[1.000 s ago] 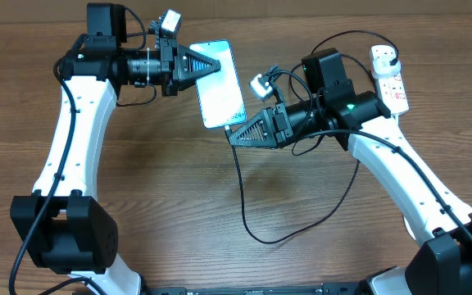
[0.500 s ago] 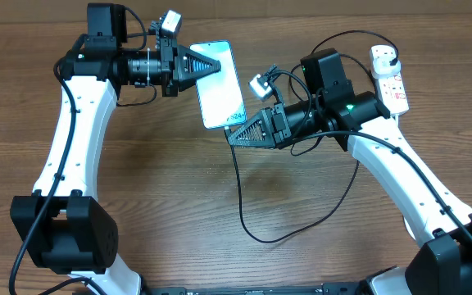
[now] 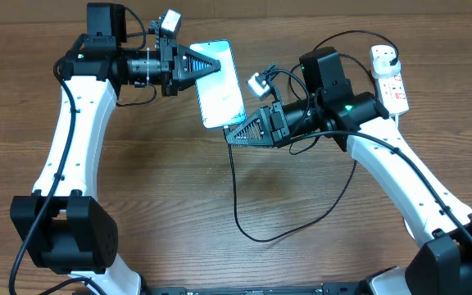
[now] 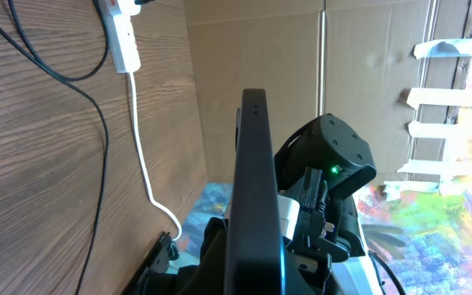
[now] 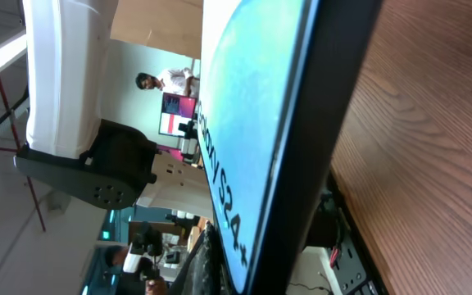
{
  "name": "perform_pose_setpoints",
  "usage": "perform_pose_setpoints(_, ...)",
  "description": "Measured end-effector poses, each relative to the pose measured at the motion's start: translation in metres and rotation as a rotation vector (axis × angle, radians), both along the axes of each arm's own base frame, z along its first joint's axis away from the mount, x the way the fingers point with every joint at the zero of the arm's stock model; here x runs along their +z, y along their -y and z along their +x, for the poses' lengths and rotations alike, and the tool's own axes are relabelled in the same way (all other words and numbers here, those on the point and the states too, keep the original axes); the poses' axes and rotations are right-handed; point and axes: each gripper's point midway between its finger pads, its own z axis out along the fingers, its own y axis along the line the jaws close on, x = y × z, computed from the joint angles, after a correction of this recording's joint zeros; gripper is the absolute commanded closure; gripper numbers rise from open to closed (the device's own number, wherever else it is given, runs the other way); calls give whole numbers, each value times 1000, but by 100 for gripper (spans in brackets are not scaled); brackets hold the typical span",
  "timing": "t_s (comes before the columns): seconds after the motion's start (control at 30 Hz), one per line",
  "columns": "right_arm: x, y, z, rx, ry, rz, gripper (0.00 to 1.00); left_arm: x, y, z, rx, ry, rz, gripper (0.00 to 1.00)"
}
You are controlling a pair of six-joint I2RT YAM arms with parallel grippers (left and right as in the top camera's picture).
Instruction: Plug charger to phone and switch on socket
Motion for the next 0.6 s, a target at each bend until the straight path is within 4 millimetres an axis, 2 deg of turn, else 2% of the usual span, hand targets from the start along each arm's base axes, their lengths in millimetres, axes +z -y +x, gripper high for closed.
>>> perform_pose_setpoints(0.6, 7, -3, 4, -4, 23, 17, 96, 4, -5, -2, -13, 8, -31, 96)
